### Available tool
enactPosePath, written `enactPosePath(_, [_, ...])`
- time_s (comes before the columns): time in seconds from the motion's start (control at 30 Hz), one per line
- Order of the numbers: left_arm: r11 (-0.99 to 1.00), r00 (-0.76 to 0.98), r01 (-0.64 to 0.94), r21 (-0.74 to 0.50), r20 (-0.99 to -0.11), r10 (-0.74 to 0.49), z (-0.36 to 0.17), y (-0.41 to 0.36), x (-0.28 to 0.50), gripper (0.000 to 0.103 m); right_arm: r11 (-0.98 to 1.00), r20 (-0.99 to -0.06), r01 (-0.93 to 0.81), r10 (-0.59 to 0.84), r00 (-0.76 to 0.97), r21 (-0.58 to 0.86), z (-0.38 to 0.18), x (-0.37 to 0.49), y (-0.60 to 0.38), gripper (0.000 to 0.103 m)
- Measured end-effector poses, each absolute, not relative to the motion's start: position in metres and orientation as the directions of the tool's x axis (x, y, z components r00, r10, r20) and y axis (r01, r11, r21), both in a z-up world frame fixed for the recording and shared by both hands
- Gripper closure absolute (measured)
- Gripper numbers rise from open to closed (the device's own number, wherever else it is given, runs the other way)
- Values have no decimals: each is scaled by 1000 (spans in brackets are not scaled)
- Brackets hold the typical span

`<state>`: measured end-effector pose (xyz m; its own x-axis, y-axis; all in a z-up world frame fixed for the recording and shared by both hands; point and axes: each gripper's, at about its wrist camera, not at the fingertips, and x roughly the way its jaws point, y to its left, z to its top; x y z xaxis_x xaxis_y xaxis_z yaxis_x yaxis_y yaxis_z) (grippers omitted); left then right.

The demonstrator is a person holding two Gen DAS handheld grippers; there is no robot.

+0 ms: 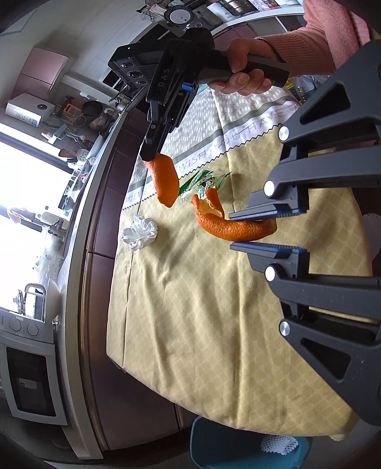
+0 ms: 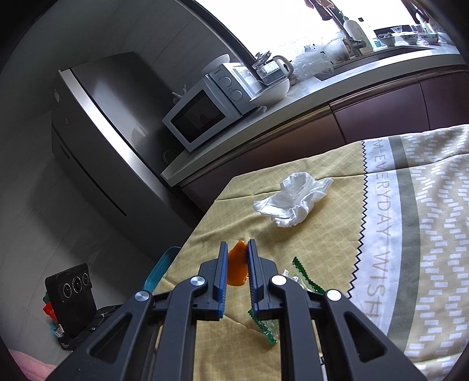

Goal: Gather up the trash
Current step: 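Carry both orange peels toward the teal bin with both tools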

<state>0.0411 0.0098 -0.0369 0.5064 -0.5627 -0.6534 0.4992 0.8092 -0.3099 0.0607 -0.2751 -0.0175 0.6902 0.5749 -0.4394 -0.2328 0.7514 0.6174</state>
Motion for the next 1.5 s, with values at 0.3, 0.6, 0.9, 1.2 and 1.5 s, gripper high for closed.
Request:
enactPosePath(0.3, [829,534,468,-306,-649,-542,-35,28,41,88,730,-437,-259,612,659,632,-20,61,-254,91])
enactPosePath(0.6, [848,558,431,-308,-648,-519,-35,48,43,88,717,-437,-281,638,635,638,-19,65,-235,91])
enactPosePath(0.9, [870,587,382,-312,-646,-489,-35,74,43,88,702,-438,-314,668,602,639,-21,70,-210,91])
enactPosePath(1.2, [888,610,332,-319,-646,-460,-38,101,41,88,685,-442,-342,696,566,643,-21,78,-183,91])
enactPosePath(1.5, [900,622,292,-322,-651,-435,-41,122,40,88,673,-449,-372,719,530,639,-21,85,-160,91])
